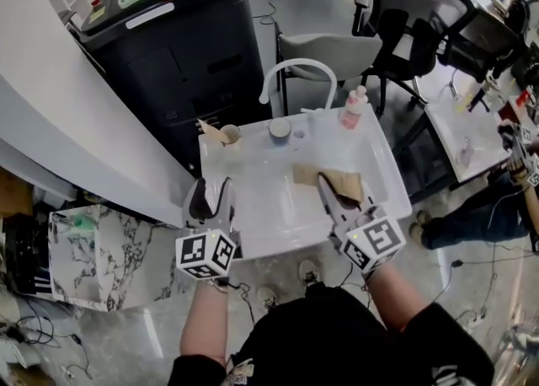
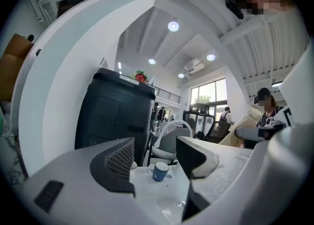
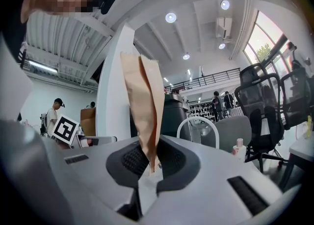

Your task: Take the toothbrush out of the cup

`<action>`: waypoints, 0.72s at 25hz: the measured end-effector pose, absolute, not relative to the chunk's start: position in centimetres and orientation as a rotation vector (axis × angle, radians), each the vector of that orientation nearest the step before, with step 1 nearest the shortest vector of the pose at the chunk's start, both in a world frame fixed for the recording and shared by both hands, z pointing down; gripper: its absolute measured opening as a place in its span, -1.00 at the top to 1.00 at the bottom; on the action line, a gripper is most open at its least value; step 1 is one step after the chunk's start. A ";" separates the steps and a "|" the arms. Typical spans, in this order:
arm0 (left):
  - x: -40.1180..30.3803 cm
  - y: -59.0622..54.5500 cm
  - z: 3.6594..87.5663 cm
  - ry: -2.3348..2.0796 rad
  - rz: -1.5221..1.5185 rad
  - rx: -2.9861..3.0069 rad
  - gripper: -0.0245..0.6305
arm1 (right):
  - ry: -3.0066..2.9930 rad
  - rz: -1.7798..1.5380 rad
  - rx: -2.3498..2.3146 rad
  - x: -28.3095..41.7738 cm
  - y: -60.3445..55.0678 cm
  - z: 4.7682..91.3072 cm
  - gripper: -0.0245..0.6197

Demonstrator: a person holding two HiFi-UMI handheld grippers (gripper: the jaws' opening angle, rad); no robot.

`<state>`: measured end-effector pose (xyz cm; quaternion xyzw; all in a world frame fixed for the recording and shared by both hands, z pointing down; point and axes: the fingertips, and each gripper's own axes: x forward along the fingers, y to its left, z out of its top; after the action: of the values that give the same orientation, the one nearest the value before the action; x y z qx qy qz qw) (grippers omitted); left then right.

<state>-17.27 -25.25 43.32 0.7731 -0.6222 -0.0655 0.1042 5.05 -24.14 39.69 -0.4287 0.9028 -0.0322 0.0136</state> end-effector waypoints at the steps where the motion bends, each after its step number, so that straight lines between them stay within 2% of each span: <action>1: -17.5 -25.9 43.8 -1.838 -0.182 2.270 0.14 | 2.815 -0.106 -1.334 5.0 -24.4 39.9 0.84; 18: -20.6 -36.9 51.4 -1.840 -0.146 2.082 0.14 | 2.864 -0.251 -1.338 4.6 -31.0 44.5 0.84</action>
<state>-20.60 -36.91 51.39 0.7362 -0.6506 -0.0518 0.1787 4.61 -31.05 44.47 -0.4218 0.9031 -0.0792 -0.0147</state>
